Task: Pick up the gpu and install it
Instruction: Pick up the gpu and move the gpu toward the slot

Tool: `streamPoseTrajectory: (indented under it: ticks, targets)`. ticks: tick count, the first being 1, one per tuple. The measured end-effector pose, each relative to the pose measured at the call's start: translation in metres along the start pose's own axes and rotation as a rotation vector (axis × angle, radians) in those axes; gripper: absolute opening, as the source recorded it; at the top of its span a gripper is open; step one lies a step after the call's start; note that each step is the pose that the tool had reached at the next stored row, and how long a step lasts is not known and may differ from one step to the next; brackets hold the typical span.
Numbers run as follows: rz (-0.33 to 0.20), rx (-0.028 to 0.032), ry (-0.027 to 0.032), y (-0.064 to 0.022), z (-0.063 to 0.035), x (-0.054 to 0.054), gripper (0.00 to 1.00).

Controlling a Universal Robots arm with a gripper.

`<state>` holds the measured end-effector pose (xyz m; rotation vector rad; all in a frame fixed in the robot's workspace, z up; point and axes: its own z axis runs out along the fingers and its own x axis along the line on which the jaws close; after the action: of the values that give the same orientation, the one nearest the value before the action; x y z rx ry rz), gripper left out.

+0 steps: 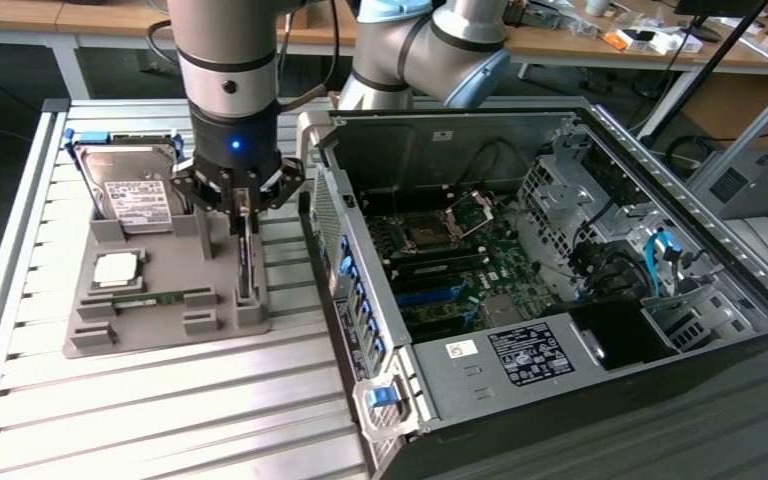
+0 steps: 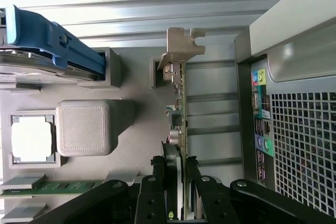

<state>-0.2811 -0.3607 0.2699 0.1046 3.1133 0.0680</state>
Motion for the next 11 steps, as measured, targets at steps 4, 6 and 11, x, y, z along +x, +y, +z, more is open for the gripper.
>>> streamPoseTrajectory:
  ticks: [4, 6, 11]
  targets:
    - [0.000, -0.0003, 0.0000, 0.0001, -0.0023, -0.0001, 0.27]
    - [0.000, -0.0005, 0.0000, 0.0001, -0.0034, -0.0001, 0.27]
    - [0.000, -0.0011, 0.0000, 0.0003, -0.0062, -0.0002, 0.27]
